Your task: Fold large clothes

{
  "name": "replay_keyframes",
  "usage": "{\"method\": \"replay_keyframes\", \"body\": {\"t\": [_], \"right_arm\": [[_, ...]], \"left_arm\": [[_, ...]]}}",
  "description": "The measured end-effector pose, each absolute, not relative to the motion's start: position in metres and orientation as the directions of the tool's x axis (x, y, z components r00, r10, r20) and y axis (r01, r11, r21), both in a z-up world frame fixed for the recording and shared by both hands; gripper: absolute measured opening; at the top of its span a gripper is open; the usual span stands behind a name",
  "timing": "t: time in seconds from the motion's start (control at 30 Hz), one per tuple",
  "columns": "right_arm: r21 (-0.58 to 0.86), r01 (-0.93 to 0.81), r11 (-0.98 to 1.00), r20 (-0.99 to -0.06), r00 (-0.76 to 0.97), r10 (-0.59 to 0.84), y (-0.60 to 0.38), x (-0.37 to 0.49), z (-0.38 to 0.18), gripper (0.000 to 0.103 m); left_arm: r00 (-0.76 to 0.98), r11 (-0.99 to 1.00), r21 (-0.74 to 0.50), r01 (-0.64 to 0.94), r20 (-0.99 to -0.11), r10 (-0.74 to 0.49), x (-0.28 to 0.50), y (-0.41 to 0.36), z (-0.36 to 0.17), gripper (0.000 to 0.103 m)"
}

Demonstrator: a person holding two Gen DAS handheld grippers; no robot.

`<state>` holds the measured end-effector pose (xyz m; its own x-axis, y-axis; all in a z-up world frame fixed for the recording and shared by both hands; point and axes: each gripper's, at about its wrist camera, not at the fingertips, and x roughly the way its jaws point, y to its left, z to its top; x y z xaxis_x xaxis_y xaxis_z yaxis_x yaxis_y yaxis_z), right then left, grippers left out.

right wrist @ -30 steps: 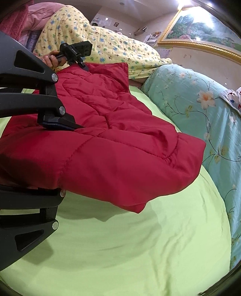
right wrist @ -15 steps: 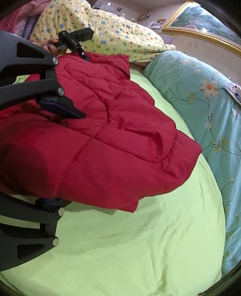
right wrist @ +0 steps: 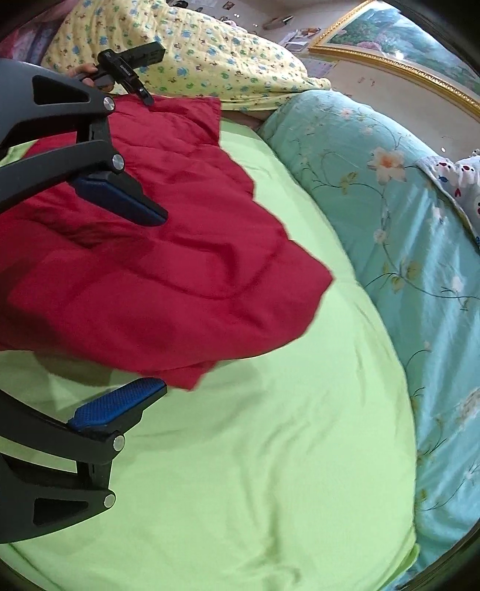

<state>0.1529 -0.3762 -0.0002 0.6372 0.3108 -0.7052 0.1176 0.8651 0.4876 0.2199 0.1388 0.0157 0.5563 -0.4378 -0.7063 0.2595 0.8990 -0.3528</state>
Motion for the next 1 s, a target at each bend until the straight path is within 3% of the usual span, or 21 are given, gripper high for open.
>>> {"method": "replay_keyframes", "body": {"t": [0.13,0.17,0.2,0.23,0.3,0.47,0.63,1.0], "right_arm": [[0.473,0.081,0.877,-0.7,0.64,0.318,-0.372,0.176,0.0,0.082],[0.451,0.075,0.889,-0.707,0.637,0.305,-0.368,0.18,0.001,0.064],[0.41,0.08,0.908,-0.731,0.625,0.275,-0.362,0.185,0.002,0.038],[0.395,0.077,0.916,-0.74,0.618,0.266,-0.359,0.186,0.003,0.031],[0.364,0.071,0.929,-0.734,0.636,0.239,-0.354,0.186,0.008,0.021],[0.332,0.116,0.936,-0.684,0.713,0.155,-0.358,0.181,0.017,0.017],[0.275,0.192,0.942,-0.728,0.682,0.074,-0.359,0.193,-0.009,0.017],[0.283,0.251,0.926,-0.744,0.667,0.047,-0.368,0.198,-0.017,0.017]], "left_arm": [[0.576,0.893,-0.366,0.263,-0.683,-0.45,0.234,0.139,0.022,0.072],[0.579,0.895,-0.356,0.269,-0.683,-0.446,0.238,0.137,0.023,0.062],[0.577,0.896,-0.349,0.275,-0.686,-0.444,0.24,0.135,0.022,0.051],[0.57,0.901,-0.334,0.278,-0.697,-0.435,0.244,0.131,0.021,0.036],[0.572,0.911,-0.317,0.266,-0.709,-0.413,0.249,0.128,0.019,0.029],[0.596,0.94,-0.265,0.215,-0.727,-0.341,0.261,0.119,0.016,0.023],[0.604,0.982,-0.122,0.147,-0.775,-0.187,0.276,0.1,0.009,0.024],[0.671,0.954,-0.192,0.231,-0.679,-0.3,0.207,0.101,0.068,0.024]]}}
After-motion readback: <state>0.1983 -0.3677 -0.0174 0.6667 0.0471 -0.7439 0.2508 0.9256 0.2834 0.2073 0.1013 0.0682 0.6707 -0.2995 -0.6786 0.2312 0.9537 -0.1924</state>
